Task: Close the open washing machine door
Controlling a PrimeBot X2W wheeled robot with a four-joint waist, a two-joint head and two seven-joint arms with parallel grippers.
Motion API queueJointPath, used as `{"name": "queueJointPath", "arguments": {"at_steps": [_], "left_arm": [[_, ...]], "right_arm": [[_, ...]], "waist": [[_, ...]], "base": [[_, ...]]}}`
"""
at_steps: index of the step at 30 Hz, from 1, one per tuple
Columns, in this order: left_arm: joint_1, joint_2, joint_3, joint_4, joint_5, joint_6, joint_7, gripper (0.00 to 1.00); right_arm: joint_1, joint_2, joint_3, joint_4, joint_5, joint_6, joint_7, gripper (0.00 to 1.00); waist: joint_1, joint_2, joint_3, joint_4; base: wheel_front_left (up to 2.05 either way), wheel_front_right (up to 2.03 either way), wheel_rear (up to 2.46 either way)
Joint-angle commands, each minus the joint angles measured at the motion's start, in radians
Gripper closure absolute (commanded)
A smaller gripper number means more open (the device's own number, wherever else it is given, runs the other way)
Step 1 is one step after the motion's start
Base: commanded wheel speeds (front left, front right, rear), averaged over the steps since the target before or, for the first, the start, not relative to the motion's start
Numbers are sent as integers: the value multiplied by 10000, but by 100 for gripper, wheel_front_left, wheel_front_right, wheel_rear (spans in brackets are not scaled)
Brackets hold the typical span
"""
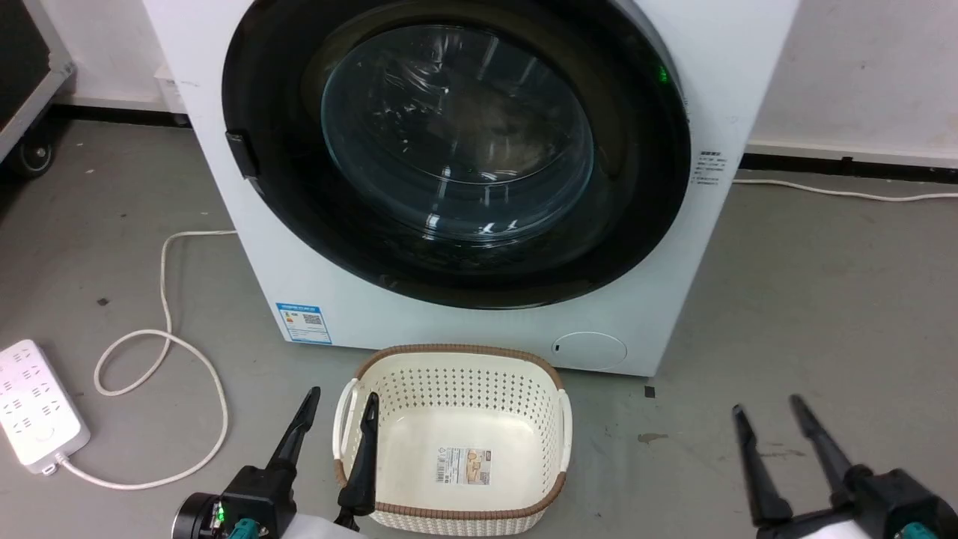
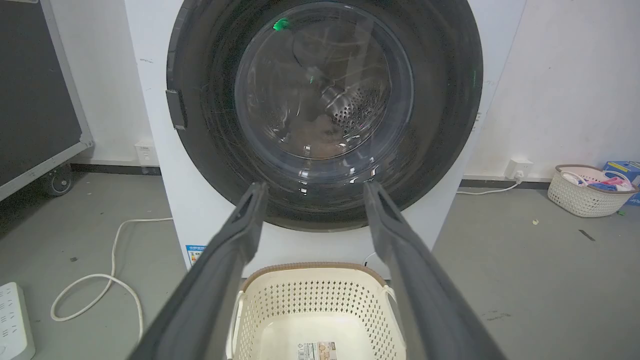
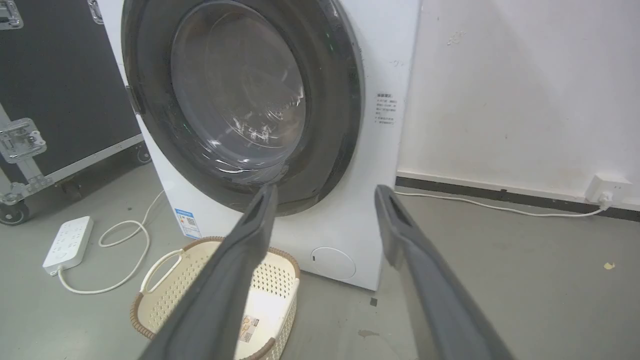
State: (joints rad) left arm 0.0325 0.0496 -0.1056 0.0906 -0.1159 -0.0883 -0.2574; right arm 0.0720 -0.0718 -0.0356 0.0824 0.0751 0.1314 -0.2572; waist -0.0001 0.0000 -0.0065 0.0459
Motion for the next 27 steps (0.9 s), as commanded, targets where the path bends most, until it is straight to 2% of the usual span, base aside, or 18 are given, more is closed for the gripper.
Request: {"name": "queueJointPath", "arguments": {"at_steps": [1, 8, 9, 27], "left_arm": [[110, 7, 19, -34, 45, -16, -43, 0], [162, 7, 3, -76, 46, 8, -43, 0], [79, 0, -9, -39, 3, 2, 1, 100], [26, 1, 113, -144, 145, 114, 344, 100]], "right_arm": [[198, 97, 12, -96, -66, -7, -41, 0], [345, 190, 64, -154, -113, -7, -43, 0], [212, 138, 73, -98, -56, 0, 1, 100], [90, 146, 109, -179, -143, -1, 337, 100]], "waist": [[1, 0, 1, -48], [1, 0, -2, -95], [1, 0, 2, -91], [1, 0, 11, -138]], "base": [[0, 0, 0], [0, 0, 0], [0, 0, 0], [0, 0, 0]]}}
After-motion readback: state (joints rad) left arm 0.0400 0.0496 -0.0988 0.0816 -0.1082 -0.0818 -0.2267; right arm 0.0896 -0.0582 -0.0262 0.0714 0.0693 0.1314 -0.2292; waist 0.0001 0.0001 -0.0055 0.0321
